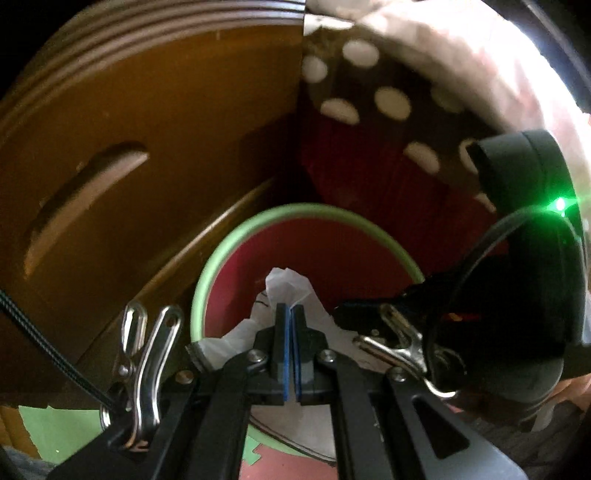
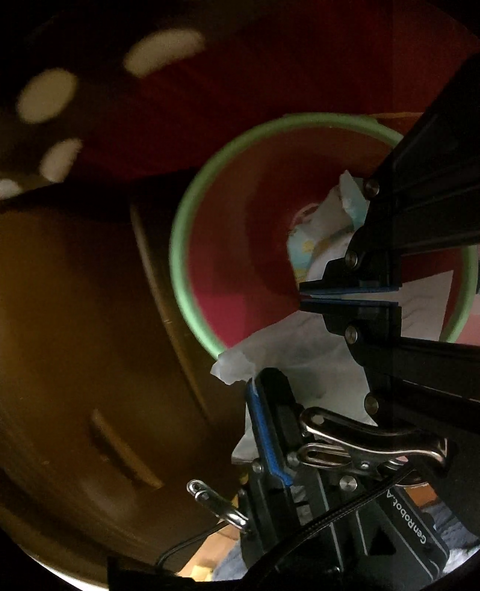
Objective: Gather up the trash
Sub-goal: 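Open both grippers over the red bin to drop the white items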
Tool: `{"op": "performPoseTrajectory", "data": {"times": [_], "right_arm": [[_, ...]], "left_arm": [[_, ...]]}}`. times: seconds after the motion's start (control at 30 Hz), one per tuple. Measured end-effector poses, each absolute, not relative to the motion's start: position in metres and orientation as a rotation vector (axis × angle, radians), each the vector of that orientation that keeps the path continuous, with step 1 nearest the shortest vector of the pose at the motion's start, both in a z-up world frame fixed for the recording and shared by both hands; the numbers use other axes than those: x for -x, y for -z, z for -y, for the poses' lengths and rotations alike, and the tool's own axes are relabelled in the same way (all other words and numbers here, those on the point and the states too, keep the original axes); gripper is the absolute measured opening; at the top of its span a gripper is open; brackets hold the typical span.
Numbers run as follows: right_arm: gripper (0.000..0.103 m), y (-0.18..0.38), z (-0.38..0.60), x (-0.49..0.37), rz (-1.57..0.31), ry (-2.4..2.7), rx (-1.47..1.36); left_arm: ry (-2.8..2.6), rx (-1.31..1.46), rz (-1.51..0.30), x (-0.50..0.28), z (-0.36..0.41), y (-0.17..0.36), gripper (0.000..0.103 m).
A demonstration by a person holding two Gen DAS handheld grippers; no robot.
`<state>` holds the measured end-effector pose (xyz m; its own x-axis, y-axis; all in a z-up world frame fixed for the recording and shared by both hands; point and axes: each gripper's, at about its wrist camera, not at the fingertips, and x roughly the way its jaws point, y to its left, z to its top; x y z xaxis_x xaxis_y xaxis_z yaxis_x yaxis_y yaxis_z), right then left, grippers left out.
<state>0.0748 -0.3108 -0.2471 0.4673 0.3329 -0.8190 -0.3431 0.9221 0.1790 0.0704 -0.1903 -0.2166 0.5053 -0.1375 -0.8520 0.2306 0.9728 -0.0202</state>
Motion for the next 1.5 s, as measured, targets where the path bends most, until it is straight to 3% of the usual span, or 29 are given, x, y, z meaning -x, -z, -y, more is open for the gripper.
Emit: {"op": "performPoseTrajectory", "data": {"times": [0.3, 0.47, 0.6, 0.67, 0.73, 0.83, 1.2, 1.5], "right_arm": [[0.003, 0.256, 0.308, -0.08, -1.039, -0.371, 0.062], [0.003, 0.258, 0.304, -0.08, -1.029, -0.366, 0.079], [0.013, 0.251, 0.3, -0.077, -1.022, -0.363, 0.102], [0.024, 0.25, 0.303, -0.079, -1.031, -0.352, 0.099], [0.044, 0.249, 0.31, -0.081, -1.017, -0.323, 0.084], [0.056, 0.243, 0.318, -0.081, -0.995, -0.307, 0.053], [0.064, 0.229, 0.311, -0.078, -0.97, -0.308, 0.081], [0.064, 0.197, 0.292, -0.066, -0.893, -0.348, 0.151]], "left_arm": [[0.217, -0.05, -1.051, -0.075, 0.179, 0.225, 0.002], [0.203, -0.07, -1.042, -0.077, 0.178, 0.224, 0.011], [0.17, -0.08, -1.042, -0.078, 0.175, 0.222, 0.029], [0.145, -0.051, -1.035, -0.079, 0.167, 0.219, 0.044], [0.136, 0.001, -1.031, -0.08, 0.157, 0.216, 0.063], [0.132, 0.028, -1.011, -0.079, 0.15, 0.211, 0.075], [0.185, -0.074, -1.018, -0.061, 0.16, 0.195, 0.077], [0.178, -0.14, -0.929, -0.038, 0.152, 0.158, 0.077]]}}
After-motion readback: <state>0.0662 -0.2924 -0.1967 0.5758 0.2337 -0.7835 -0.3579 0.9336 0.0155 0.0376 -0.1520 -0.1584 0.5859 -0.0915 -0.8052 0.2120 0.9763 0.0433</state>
